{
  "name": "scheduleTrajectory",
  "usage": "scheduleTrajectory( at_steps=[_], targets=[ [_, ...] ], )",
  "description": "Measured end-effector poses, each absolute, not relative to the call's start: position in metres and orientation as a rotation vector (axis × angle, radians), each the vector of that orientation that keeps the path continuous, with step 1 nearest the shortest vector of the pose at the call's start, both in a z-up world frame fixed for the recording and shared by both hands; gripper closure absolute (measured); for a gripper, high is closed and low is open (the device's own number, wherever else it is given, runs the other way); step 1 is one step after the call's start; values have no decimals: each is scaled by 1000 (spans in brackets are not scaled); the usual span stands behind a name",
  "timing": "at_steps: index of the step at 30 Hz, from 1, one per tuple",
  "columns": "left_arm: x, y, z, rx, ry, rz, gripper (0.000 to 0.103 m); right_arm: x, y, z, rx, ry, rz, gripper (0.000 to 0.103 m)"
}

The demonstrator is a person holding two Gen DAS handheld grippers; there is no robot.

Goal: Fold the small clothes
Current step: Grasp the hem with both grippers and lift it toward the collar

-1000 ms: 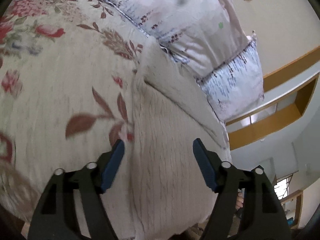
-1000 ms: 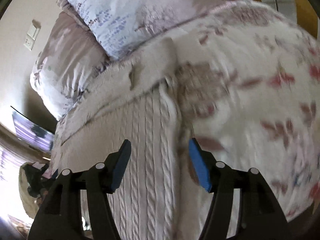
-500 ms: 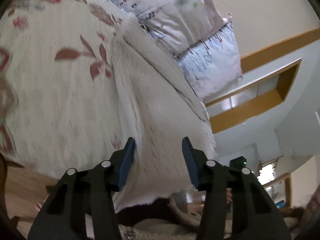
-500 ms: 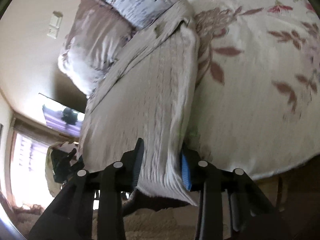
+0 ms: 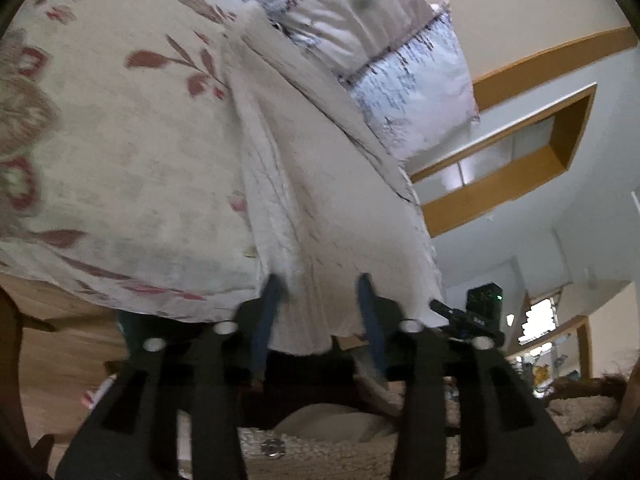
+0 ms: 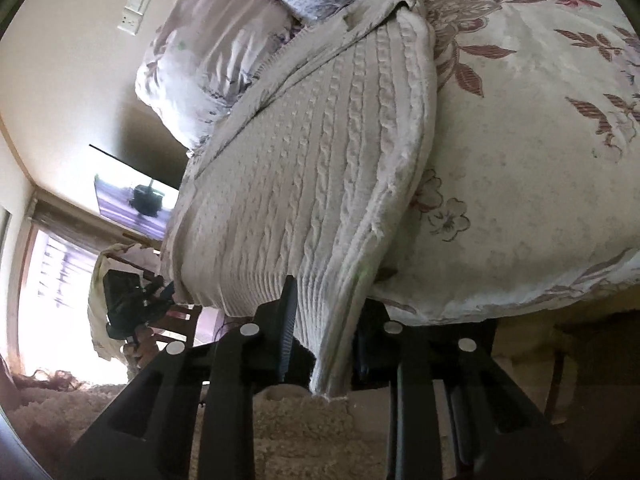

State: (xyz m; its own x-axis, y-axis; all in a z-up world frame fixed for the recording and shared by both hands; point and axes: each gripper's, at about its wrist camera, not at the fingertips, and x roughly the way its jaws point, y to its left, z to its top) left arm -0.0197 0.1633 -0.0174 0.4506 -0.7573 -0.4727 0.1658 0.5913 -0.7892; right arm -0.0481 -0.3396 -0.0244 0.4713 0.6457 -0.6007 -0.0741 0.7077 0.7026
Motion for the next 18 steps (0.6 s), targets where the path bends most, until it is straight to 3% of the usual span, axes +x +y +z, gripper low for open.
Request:
scheduleTrajectory(
  at_steps=[1,2,3,5,10,13,15,17,18],
  targets=[
    [-21,166,-17,-737,935,-629,47,-49,-340,-24,658,997,477,76],
    [-22,169,-17,-727,938,-607,35,-50,-341,-24,652,1003,472,75],
    [-24,171,-17,-705,944,-580,32,-51,-341,-24,650,1009,470,70],
    [-24,172,-22,-702,961,-578,32,-50,-341,-25,657,1013,476,61],
    [-18,164,-36,-705,1014,-589,36,-49,-336,-29,646,1028,502,61],
    [-15,157,-44,-701,1048,-611,52,-49,-332,-31,636,1033,507,70],
    [-15,155,-45,-703,1059,-637,80,-49,-330,-30,624,1024,512,90],
    [-17,154,-43,-686,1053,-651,92,-50,-329,-26,606,1002,521,93],
    [-18,153,-41,-674,1046,-656,93,-51,-328,-23,597,993,522,94]
  ],
)
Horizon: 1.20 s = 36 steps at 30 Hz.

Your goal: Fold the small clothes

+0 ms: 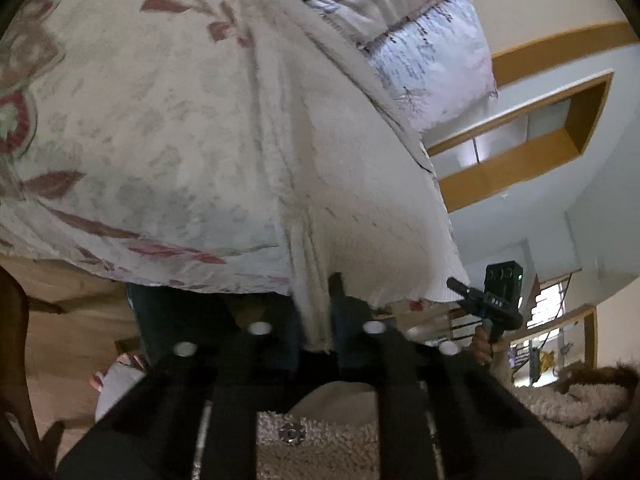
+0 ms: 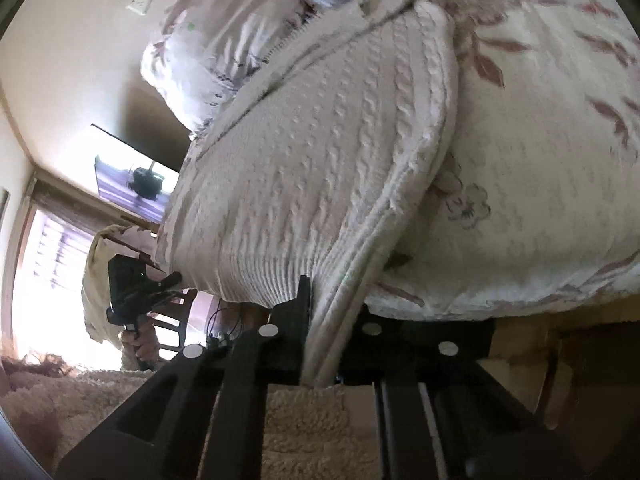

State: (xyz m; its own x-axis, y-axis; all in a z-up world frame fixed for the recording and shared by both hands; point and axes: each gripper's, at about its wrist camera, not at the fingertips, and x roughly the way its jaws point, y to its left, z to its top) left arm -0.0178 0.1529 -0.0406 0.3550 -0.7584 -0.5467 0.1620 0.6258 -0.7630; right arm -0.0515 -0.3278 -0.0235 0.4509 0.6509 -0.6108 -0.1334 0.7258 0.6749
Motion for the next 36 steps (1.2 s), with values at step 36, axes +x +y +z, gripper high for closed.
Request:
scheduleTrajectory(
  at_steps=[36],
  targets=[
    [207,151,111,-537,644,-374,96,108,-311,113,138,426,65,96]
  ],
)
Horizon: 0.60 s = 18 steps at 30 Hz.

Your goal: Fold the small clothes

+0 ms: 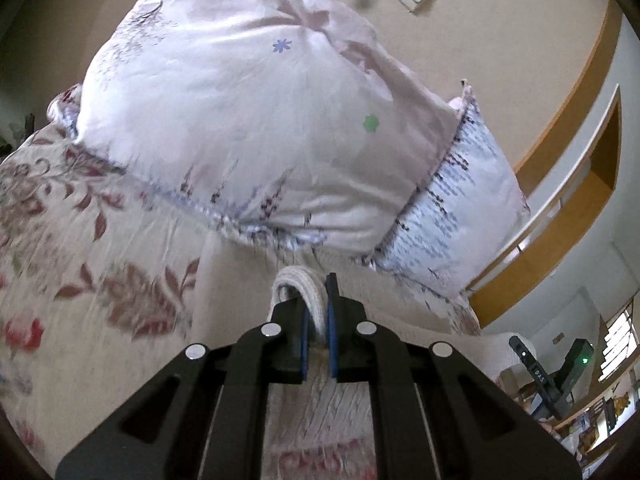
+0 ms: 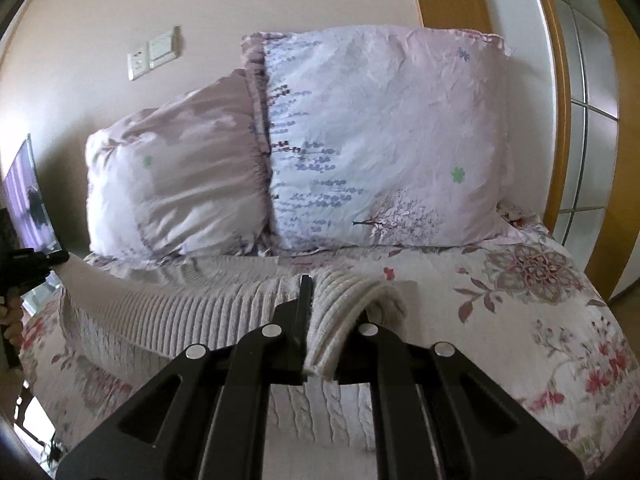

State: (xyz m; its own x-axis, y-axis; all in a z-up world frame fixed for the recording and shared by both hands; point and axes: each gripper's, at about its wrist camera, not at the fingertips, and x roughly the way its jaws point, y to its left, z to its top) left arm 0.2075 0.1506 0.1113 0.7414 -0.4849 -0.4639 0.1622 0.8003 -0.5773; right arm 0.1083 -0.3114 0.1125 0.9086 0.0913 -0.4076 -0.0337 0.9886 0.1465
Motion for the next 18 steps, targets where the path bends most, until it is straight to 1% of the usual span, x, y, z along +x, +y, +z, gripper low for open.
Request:
scheduleTrajectory(
  at_steps=[4,9,14,18],
  targets=[
    [240,146,100,-547,665,-350,96,142,-318,100,178,459,47,96],
    [278,143,71,-587,729,-316,96,185,-332,72,285,565,44,96],
    [297,144,39,-631,802,-288,96,215,-344,42,389,671,39,96],
    [306,144,25,-666,833,-294,96,230,-349,26,456,726,37,95]
  ],
)
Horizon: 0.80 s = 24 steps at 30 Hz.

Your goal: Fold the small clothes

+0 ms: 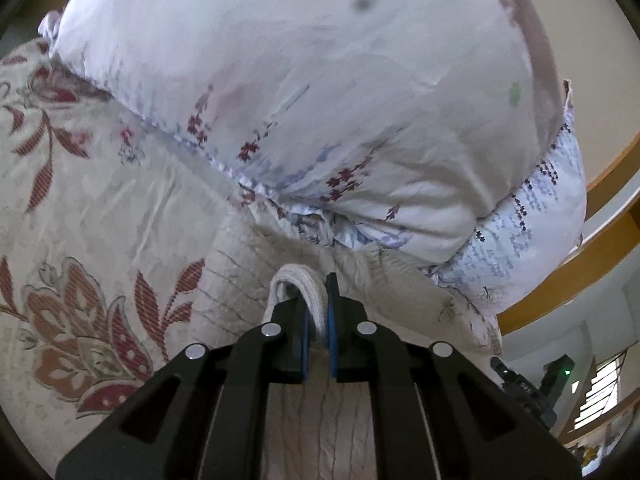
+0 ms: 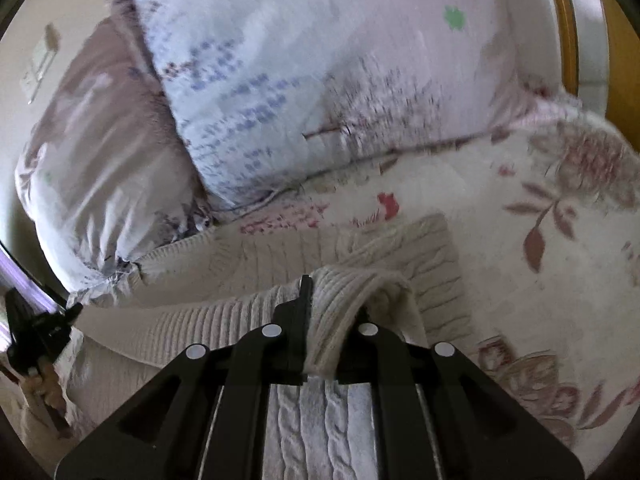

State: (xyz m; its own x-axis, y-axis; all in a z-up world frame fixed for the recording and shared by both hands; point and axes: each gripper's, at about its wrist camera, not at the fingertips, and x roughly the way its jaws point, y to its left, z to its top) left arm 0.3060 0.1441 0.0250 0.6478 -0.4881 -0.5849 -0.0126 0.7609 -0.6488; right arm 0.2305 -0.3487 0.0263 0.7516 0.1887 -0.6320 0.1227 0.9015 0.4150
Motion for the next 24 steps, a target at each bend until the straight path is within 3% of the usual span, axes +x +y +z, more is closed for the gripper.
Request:
scheduleTrajectory(
  at_steps=[2,4,7,8,9,11,17,19,24],
  targets=[
    [311,142,22,-668,847,-300,95,238,-352,22,499,748,38,92],
    [314,140,20,-676,853,-301,94,244,-355,22,543,755,47,76],
    [317,139,22,-698,850,-319,73,249,-358,30,584,718,59,50],
    [316,139,25,-705,837,-322,60,247,-359,35,585,696,54,49],
    [314,140,30,-707,815,-324,50,245,-360,39,584,677,53,48],
    [308,143,39,-687,780,-324,44,239,-362,46,580,650,56,48],
    [280,156,54,-620,747,-320,45,204,-379,49,555,627,24,49],
    [269,160,51,-612,757,-316,45,194,-385,46,545,634,16,57],
    [249,161,47,-567,786,-301,52,177,-387,31,499,702,24,64]
  ],
)
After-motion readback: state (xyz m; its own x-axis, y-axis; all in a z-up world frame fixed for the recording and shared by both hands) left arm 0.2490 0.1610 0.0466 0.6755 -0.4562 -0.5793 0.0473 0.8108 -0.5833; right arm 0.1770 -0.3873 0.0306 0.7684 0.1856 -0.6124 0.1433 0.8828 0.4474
